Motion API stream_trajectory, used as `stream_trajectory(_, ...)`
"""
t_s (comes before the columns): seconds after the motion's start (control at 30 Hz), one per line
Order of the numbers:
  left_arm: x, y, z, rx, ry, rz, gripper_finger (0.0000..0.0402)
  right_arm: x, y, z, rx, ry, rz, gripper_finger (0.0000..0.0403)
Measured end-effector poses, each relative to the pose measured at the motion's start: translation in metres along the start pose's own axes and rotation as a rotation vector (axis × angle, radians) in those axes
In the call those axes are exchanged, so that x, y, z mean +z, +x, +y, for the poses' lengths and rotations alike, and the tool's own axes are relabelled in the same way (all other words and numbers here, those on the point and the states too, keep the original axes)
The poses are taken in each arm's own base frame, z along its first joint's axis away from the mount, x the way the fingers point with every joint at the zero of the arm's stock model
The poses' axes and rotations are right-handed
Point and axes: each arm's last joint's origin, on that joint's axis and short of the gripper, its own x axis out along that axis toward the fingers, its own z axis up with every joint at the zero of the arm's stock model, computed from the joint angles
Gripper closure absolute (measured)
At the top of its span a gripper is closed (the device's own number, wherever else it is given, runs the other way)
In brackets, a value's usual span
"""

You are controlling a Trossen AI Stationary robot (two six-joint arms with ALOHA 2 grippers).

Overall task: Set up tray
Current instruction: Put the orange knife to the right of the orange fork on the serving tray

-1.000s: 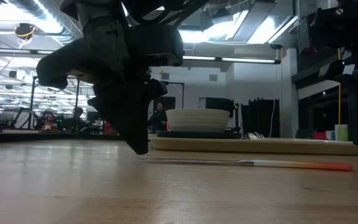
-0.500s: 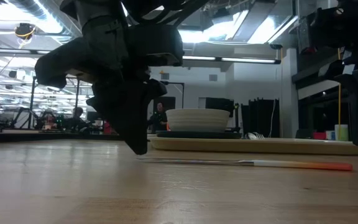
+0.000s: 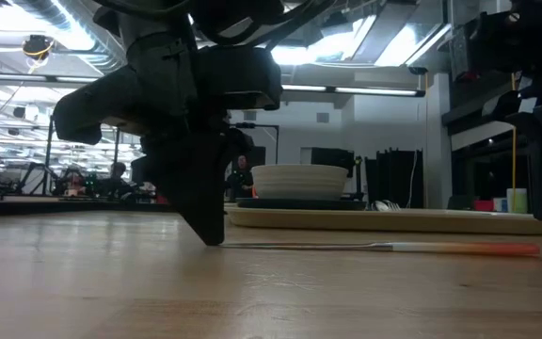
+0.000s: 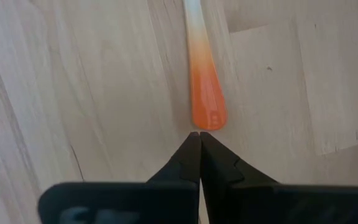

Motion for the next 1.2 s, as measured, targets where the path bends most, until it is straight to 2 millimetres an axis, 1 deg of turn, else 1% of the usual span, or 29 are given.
stream_trajectory(0.27,-0.0011,0.0013,0.0004,0.000,-0.001,0.008,0.0399,-0.0001,0.0000,-0.0001,-0.001,0.003,0.001,0.0372)
stream_trajectory(0.43,-0.0015,0.0018,0.0004,0.000,0.000,0.011,0.0400,-0.0016,0.0000,-0.0026,-0.032,-0.049,0.010,0.0360)
stream_trajectory(0.6,-0.0018,0.0021,0.0004,-0.001,0.000,0.012,0.0399,-0.0007,0.0000,-0.0014,-0.020,-0.084,0.001,0.0358)
stream_trajectory(0.87,-0.0020,0.0022,0.0003,-0.012,0.000,0.015,0.0399,0.0020,-0.0001,0.0029,0.032,-0.070,-0.017,0.0354)
stream_trajectory(1.0,-0.0021,0.0023,0.0003,-0.013,-0.001,0.015,0.0400,0.0044,-0.0001,0.0049,0.053,-0.161,-0.041,0.0355)
stream_trajectory(1.2,-0.0023,0.0023,0.0002,-0.018,-0.001,0.017,0.0399,0.0060,-0.0003,0.0067,0.070,-0.149,-0.058,0.0355)
